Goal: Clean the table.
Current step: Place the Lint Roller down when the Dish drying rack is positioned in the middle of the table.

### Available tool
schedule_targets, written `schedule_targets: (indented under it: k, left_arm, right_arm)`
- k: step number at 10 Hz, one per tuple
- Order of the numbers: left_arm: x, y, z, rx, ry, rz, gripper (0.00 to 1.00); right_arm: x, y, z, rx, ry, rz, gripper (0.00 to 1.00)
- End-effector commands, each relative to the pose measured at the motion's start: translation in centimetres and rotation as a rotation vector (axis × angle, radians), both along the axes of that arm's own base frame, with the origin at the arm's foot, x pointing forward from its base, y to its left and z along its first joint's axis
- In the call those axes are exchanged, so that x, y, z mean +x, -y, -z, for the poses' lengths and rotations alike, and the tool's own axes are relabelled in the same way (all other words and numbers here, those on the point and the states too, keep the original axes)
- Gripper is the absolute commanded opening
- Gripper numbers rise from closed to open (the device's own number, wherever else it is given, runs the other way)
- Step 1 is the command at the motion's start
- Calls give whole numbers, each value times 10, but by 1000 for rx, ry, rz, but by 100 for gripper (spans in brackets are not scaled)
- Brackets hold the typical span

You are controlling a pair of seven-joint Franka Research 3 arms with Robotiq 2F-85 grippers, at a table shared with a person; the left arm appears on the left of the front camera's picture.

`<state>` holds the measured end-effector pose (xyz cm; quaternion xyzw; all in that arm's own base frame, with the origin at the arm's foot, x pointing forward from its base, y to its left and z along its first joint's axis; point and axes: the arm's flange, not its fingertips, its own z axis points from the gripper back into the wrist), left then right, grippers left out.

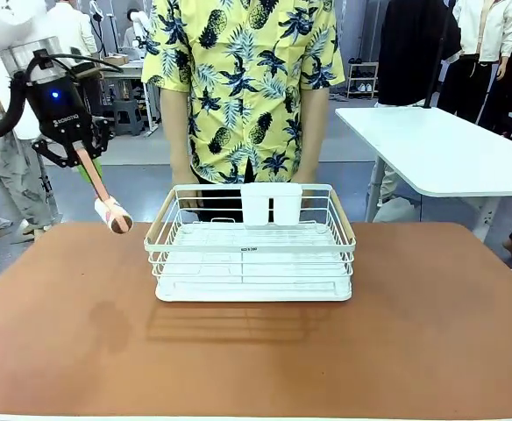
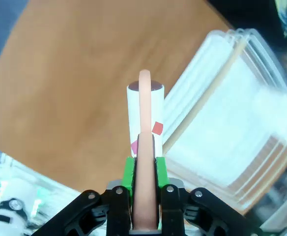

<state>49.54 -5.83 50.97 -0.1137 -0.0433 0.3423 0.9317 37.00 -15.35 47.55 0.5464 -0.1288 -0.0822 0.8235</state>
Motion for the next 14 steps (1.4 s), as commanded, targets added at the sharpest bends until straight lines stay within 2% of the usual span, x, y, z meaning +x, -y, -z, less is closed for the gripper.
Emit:
schedule_targets:
  k: [1,2,3,4,6,7,10,12,14]
  left_arm:
    - [-1,7,14,25,94,-319,21]
    - [8,8,20,-65,54,-522,21]
    - [16,6,27,-101,52,-716,21]
    - [24,3,32,-65,130,-823,21]
    - [37,-3,37,-56,192,-919,21]
    - [43,-4,45,-46,213,-911,21]
    - [51,-21,87,-151,198,-846,21]
    - [41,-33,114,-200,250,-759,21]
    - [34,-32,137,-194,274,-750,21]
  right_arm:
    - [-2,1,-2,3,12,-7,100]
    - [-2,1,-2,3,12,-7,100]
    - [-2,1,-2,3,12,-7,100]
    - [-2,1,-2,3,12,-7,100]
    - [-2,1,-2,3,12,-7,100]
    - [-2,1,-2,3,12,-7,100]
    - [-2,1,-2,3,12,-7,100]
    - [-2,1,-2,3,12,-7,100]
    - [-2,1,-2,3,12,-7,100]
